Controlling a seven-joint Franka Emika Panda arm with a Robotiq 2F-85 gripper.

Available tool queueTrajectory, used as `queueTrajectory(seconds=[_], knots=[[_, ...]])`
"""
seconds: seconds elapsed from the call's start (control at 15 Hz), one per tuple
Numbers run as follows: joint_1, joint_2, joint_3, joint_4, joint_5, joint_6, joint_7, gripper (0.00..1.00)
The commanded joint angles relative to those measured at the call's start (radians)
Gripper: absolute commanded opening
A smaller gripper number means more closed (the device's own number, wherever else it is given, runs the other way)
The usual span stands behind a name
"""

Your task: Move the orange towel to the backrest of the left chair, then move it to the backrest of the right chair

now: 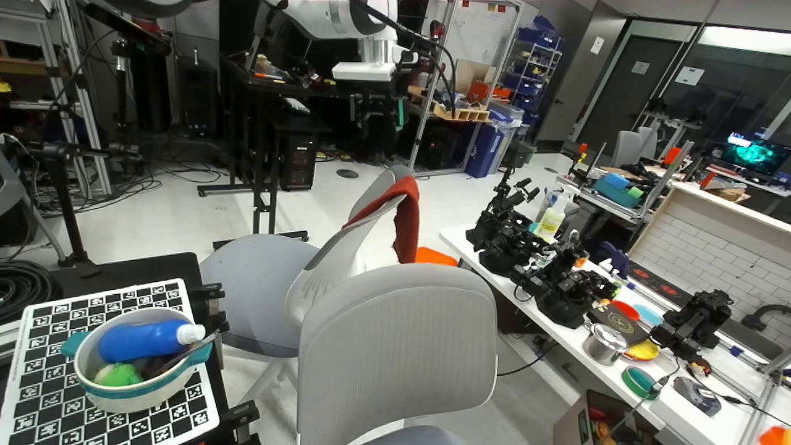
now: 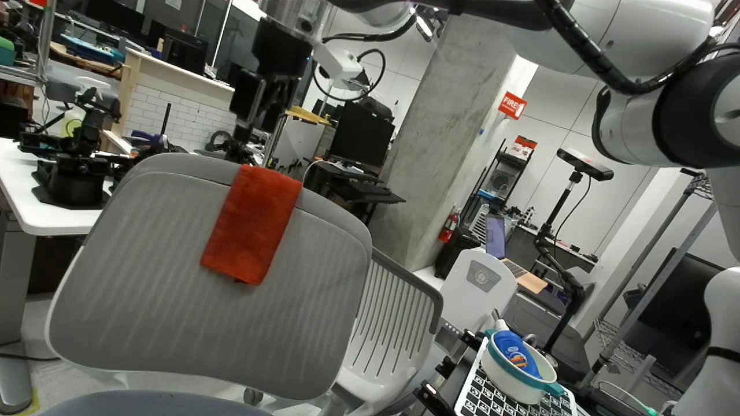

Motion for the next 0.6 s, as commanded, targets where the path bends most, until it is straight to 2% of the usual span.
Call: queueTrajectory(seconds=[0.0,0.33,0.53], knots=[[-0.062,-0.103,-0.006,-0.065,0.021,-0.016,-0.019,1.00],[-0.148,-0.182,0.006,-0.140,0.044,0.009,-0.047,1.00],[-0.177,-0.188,0.012,-0.154,0.063,0.012,-0.072,1.00]])
